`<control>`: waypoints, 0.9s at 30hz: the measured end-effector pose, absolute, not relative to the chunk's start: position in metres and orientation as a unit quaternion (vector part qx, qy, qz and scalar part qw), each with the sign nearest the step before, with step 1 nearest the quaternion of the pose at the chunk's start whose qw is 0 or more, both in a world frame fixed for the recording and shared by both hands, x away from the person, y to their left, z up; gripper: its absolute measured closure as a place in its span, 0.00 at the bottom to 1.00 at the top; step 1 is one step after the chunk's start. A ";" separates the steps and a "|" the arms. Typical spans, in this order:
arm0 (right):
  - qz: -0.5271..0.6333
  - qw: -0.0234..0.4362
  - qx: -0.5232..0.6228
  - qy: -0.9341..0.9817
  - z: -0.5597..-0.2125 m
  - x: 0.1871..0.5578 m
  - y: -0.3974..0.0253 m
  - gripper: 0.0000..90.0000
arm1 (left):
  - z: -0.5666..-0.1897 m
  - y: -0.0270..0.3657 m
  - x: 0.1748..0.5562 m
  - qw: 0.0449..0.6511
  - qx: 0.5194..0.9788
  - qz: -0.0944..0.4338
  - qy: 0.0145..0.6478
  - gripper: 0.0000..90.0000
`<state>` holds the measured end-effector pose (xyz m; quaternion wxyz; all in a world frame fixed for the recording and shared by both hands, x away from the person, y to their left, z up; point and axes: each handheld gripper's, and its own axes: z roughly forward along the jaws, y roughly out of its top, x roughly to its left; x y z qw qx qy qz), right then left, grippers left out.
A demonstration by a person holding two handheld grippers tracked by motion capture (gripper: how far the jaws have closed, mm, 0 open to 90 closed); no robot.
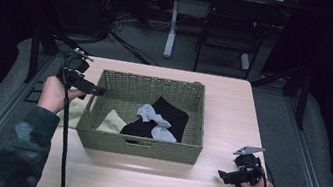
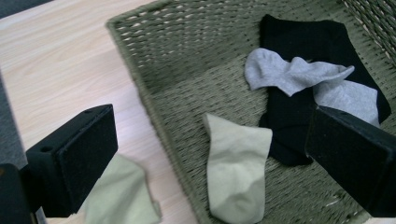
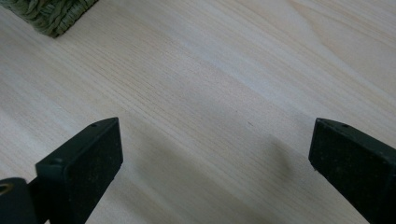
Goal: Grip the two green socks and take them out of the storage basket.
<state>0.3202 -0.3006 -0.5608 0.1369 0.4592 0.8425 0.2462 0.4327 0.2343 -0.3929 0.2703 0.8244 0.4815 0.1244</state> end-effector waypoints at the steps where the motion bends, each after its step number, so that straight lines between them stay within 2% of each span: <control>1: 0.246 0.135 0.458 0.843 -0.561 0.320 -0.301 0.02 | -0.395 0.231 0.434 0.269 0.826 0.123 0.479 0.03; 17: 0.246 0.136 0.457 0.844 -0.560 0.320 -0.301 0.02 | -0.432 0.198 0.451 0.250 0.846 0.087 0.463 0.16; 27: 0.246 0.136 0.457 0.844 -0.560 0.320 -0.301 0.02 | -0.457 0.186 0.457 0.234 0.852 0.063 0.465 0.18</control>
